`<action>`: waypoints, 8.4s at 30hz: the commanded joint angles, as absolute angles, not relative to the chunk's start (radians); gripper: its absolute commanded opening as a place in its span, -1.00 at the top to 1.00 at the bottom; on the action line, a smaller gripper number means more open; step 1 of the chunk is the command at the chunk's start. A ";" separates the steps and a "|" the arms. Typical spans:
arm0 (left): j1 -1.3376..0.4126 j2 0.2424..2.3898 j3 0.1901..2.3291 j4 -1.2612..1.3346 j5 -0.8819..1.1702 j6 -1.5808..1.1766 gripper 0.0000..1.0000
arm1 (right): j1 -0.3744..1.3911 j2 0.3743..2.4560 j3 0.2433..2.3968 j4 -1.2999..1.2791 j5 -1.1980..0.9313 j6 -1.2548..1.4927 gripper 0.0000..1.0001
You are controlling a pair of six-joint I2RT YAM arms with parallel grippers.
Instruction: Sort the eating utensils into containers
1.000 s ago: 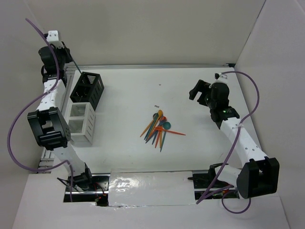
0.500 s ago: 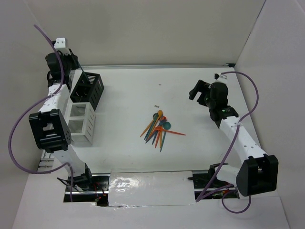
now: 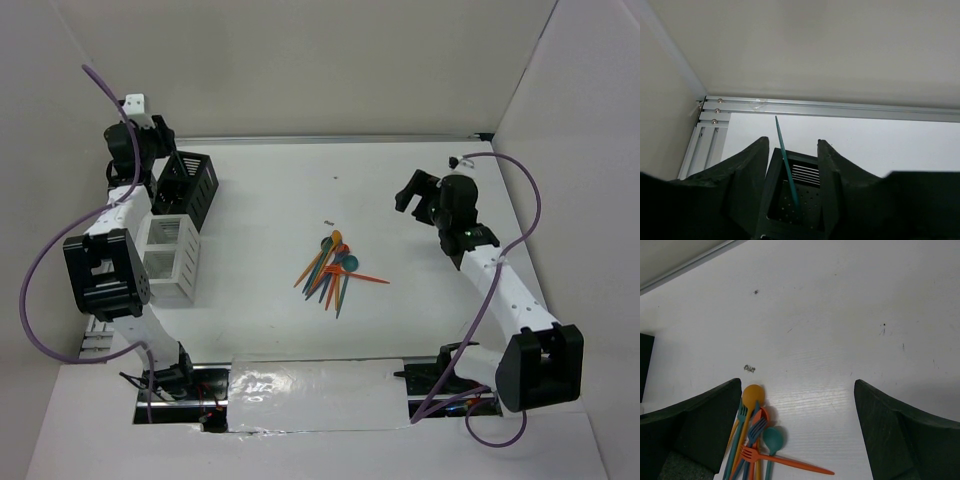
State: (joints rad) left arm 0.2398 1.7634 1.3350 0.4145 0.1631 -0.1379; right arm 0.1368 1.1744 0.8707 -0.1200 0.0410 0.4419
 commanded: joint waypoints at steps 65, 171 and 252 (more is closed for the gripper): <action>-0.985 2.036 1.511 -0.491 -0.216 -0.692 -0.08 | 0.141 0.589 0.716 -0.531 0.040 0.500 -1.00; 0.362 2.019 1.264 1.092 0.624 -0.400 0.37 | 0.227 1.293 0.831 0.017 0.063 0.488 -1.00; -0.879 1.917 1.161 -0.121 0.232 -0.673 0.15 | 0.256 0.453 0.689 -0.598 0.091 0.592 -1.00</action>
